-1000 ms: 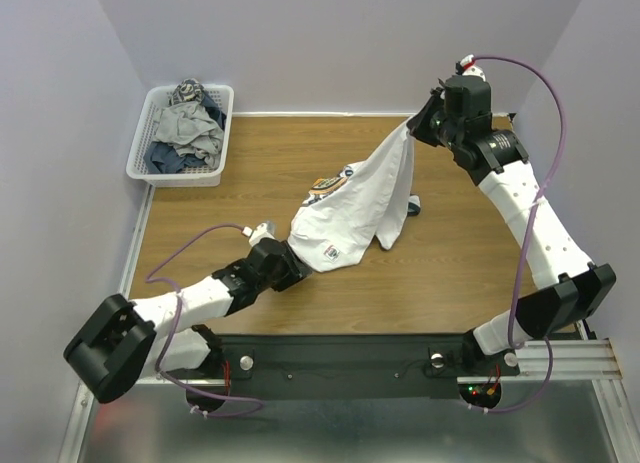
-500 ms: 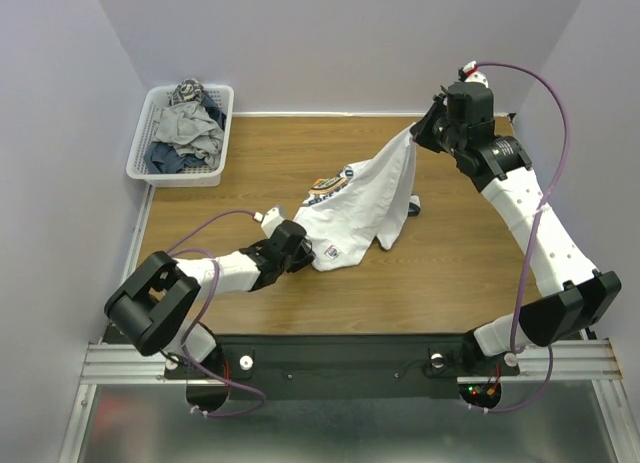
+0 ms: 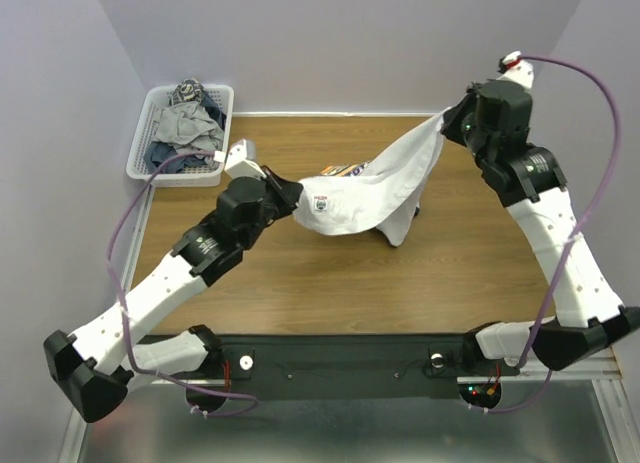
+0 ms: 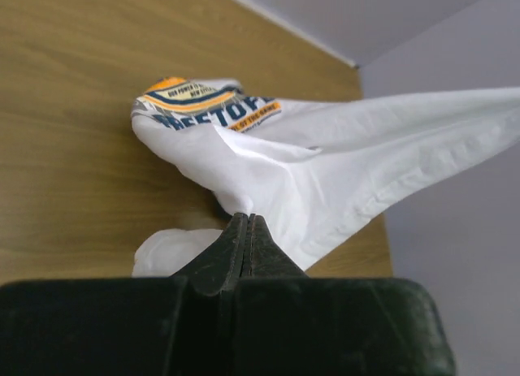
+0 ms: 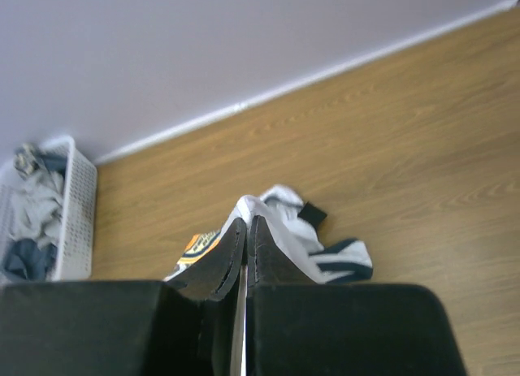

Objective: Fold and stack the tank tops
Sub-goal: Flatten the tank top out

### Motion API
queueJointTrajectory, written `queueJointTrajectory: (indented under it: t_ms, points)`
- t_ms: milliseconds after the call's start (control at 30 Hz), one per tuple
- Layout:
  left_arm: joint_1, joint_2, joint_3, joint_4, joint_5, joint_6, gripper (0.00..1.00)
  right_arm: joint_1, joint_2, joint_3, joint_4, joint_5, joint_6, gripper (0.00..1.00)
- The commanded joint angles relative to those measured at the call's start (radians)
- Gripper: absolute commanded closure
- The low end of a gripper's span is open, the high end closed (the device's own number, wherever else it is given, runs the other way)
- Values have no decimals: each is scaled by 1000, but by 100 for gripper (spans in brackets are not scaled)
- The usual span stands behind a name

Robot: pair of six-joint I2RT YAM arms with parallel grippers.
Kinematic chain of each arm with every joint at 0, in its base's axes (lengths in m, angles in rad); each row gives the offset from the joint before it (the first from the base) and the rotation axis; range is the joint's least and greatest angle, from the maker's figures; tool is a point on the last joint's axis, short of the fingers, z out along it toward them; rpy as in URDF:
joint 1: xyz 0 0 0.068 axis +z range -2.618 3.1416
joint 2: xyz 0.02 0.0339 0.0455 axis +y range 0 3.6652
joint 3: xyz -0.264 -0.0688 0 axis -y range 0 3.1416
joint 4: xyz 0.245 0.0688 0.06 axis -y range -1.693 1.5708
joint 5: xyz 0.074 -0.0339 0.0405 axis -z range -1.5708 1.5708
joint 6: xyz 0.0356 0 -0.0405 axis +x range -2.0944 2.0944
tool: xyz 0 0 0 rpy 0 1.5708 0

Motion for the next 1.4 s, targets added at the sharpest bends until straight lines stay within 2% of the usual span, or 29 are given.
queueJointTrajectory:
  t_ms: [0, 133, 167, 300, 333, 433, 600, 667, 733, 767, 867, 900, 1133, 1267, 1367]
  points:
    - [6, -33, 44, -124, -60, 107, 100, -4, -78, 76, 44, 91, -35, 100]
    - [116, 21, -28, -50, 60, 95, 100, -4, -60, -5, 41, 64, -15, 100]
    - [176, 35, -50, -29, 132, 90, 100, -4, -57, -30, 41, 68, 0, 99]
    - [328, 150, -154, 146, 288, 56, 100, -7, 27, -154, 41, 126, 13, 100]
    - [349, 190, -162, 172, 324, 56, 100, -8, 52, -174, 41, 134, 17, 100]
    - [394, 435, -104, 208, 392, 78, 100, -27, 159, -220, 58, 116, 28, 100]
    - [402, 583, -30, 232, 440, 98, 100, -44, 224, -257, 87, 71, 30, 100]
    - [402, 586, -24, 235, 429, 99, 100, -50, 222, -269, 93, 87, 27, 100]
    - [402, 570, -28, 229, 414, 110, 86, -54, 218, -289, 97, 97, 24, 100]
    - [402, 562, -33, 225, 404, 108, 71, -57, 215, -298, 97, 100, 24, 99]
    - [402, 496, -77, 222, 369, 111, 54, -63, 199, -337, 103, 94, 28, 100]
    - [402, 473, -93, 216, 360, 111, 53, -65, 189, -349, 104, 91, 31, 99]
    - [399, 249, -291, 150, 263, 73, 51, -83, 141, -429, 106, 87, 39, 99]
    - [389, 166, -442, 163, 265, 26, 57, -85, 107, -460, 107, 79, 45, 99]
    - [366, 163, -498, 208, 288, 16, 63, -87, 98, -475, 109, 77, 47, 99]
